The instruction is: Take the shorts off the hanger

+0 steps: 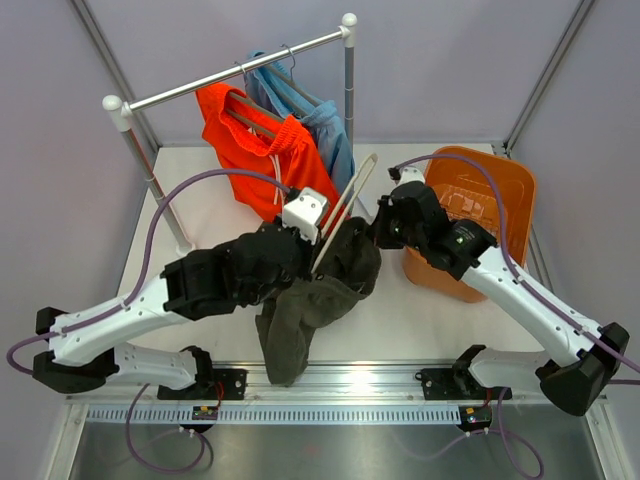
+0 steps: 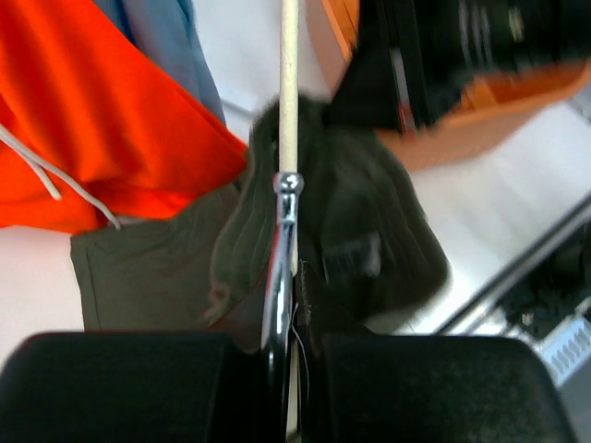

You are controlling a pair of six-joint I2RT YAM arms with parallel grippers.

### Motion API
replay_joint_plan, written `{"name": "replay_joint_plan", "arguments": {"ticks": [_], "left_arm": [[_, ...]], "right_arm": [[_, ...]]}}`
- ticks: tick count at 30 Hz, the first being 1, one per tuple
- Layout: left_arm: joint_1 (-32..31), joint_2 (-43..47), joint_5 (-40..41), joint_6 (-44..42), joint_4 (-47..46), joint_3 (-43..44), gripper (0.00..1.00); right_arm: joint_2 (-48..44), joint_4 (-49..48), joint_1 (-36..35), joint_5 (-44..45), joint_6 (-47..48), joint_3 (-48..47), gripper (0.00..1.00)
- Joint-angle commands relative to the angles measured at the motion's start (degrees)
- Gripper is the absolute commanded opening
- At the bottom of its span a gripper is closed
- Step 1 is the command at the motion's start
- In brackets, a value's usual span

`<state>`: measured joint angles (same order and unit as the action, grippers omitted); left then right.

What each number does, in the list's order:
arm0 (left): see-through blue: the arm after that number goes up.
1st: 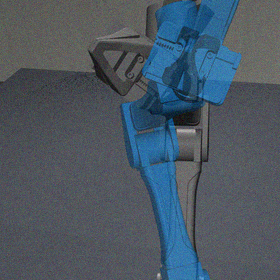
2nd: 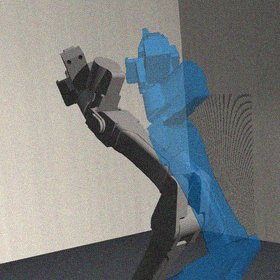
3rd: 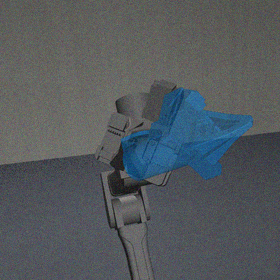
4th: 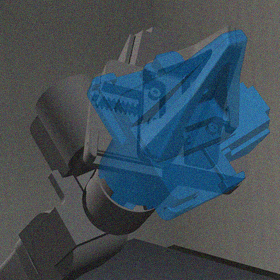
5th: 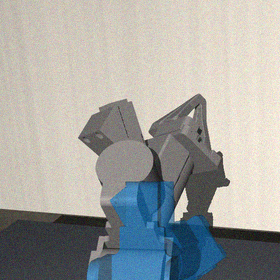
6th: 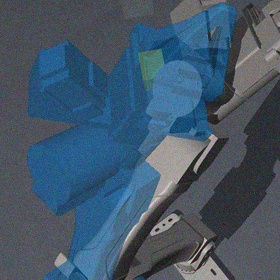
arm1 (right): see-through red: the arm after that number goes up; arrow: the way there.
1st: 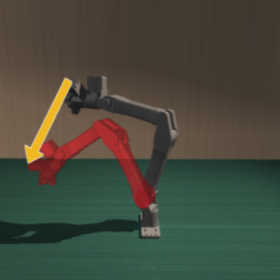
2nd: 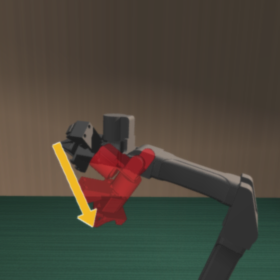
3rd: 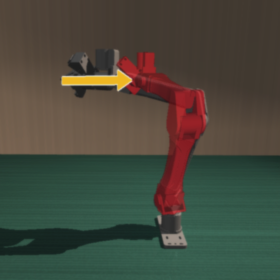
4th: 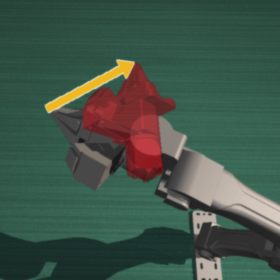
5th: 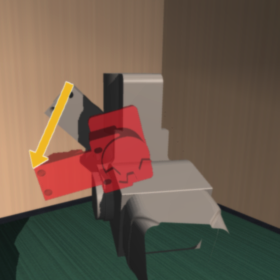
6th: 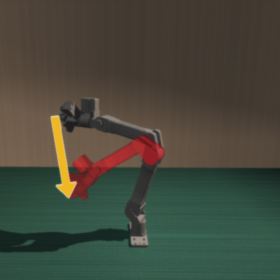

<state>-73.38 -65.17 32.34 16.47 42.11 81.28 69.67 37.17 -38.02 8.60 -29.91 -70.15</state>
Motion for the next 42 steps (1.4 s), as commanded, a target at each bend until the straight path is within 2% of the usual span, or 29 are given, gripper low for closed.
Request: {"name": "replay_joint_plan", "arguments": {"ticks": [1,5,9,12,16,20,22,26,28,30,32,33,34,35,36,37,39,42], "left_arm": [[2.01,-1.62,6.59,-2.58,-14.32,3.97,0.00],[4.74,-4.08,9.32,-4.60,-21.61,7.74,0.00],[10.08,-5.93,10.56,-6.18,-25.84,12.76,0.00],[13.43,-8.30,8.36,-5.92,-26.37,17.40,0.00],[14.32,-10.24,9.49,-8.55,-26.65,22.86,0.00],[14.50,-8.49,11.17,-9.44,-21.03,26.22,0.00],[14.50,-6.39,11.78,-9.18,-20.14,23.60,0.00],[14.50,0.81,11.87,-7.16,-17.16,17.61,0.00],[14.50,3.10,11.96,-6.37,-15.84,15.33,0.00],[14.50,5.57,11.61,-5.13,-14.16,12.51,0.00],[14.50,6.54,11.35,-4.43,-12.06,10.41,0.00],[14.50,6.63,11.52,-4.43,-11.35,9.87,0.00],[14.50,6.89,11.87,-4.17,-10.13,9.26,0.00],[14.50,6.89,12.13,-4.16,-9.77,7.69,0.00],[14.50,7.16,12.14,-4.08,-9.50,6.89,0.00],[14.50,7.33,12.05,-3.73,-9.15,6.01,0.00],[14.50,7.60,11.26,-3.11,-8.71,3.38,0.00],[14.50,8.91,10.38,-2.15,-9.06,-0.57,0.00]], "right_arm": [[-2.34,0.62,-6.61,3.17,0.82,-4.64,0.00],[-3.22,2.82,-12.24,4.93,0.47,-6.49,0.00],[-2.96,5.02,-16.03,5.20,1.17,-10.08,0.00],[-2.08,5.72,-18.93,5.20,1.87,-12.28,0.00],[-1.82,7.65,-20.08,8.44,2.14,-15.27,0.00],[-2.69,14.31,-20.08,19.94,3.54,-23.70,0.00],[-2.96,16.17,-19.99,23.55,5.03,-30.98,0.00],[-1.82,19.43,-19.72,36.73,8.98,-45.05,0.00],[-2.95,15.94,-19.64,40.16,15.12,-49.29,0.01],[-3.57,7.42,-19.64,43.59,22.13,-50.69,0.00],[-2.96,-2.94,-19.64,50.79,28.73,-51.31,0.00],[-2.79,-8.20,-19.64,52.99,38.08,-50.71,0.00],[-2.78,-20.00,-19.64,55.27,43.22,-49.66,0.00],[-2.70,-26.29,-19.64,56.34,48.14,-47.82,0.00],[-2.52,-33.32,-19.29,57.22,58.20,-46.93,0.00],[-1.56,-43.74,-17.89,57.32,61.95,-46.83,0.00],[0.28,-45.61,-14.99,56.53,64.10,-51.21,0.00],[5.20,-40.44,-8.05,53.72,60.43,-60.26,0.00]]}}
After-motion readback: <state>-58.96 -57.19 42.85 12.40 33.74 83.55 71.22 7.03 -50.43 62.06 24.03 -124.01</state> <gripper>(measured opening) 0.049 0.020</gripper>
